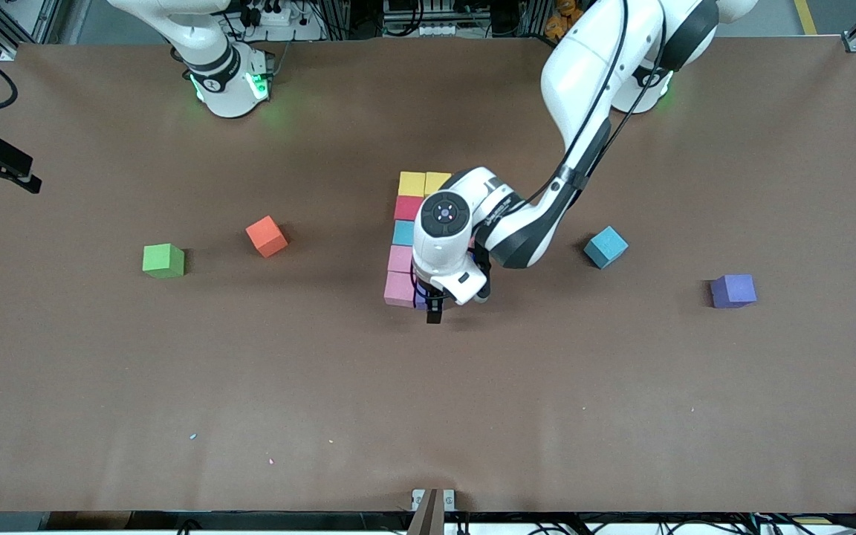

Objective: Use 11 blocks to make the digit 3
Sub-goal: 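Lower the purple cube beside the pink cubes and open the left gripper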

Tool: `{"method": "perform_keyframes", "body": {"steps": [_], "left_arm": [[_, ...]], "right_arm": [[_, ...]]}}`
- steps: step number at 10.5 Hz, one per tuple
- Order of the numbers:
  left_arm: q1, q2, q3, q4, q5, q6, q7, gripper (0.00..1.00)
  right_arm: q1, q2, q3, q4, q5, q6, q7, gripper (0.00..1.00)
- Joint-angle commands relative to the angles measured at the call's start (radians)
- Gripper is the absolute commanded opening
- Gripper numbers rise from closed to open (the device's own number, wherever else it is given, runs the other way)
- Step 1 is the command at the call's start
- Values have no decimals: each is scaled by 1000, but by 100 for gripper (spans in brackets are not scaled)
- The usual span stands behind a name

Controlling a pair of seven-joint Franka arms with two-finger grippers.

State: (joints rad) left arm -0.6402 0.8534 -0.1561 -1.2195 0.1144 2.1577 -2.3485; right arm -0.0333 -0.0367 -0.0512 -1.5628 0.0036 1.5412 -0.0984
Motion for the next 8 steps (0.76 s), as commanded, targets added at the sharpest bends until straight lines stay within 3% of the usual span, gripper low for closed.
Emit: {"method": "perform_keyframes", "body": {"steps": [1, 2, 4, 6, 8], "left_arm": [[28, -89, 1, -40, -35, -92, 82, 100], [42, -129, 1, -67, -35, -119, 133, 100], [118, -268, -13, -237, -35, -127, 307, 100], [267, -385, -95, -399, -32, -125, 490, 100], [350, -482, -112, -538, -32, -113, 665, 100]], "right_arm": [[-10, -9, 10, 3, -5, -10, -6, 100], [-11, -9, 10, 6, -5, -10, -6, 100], [-10, -8, 10, 6, -4, -10, -4, 100], [-10, -6, 10, 4, -4, -10, -6, 100], [-11, -8, 10, 4, -4, -10, -6, 100]]}}
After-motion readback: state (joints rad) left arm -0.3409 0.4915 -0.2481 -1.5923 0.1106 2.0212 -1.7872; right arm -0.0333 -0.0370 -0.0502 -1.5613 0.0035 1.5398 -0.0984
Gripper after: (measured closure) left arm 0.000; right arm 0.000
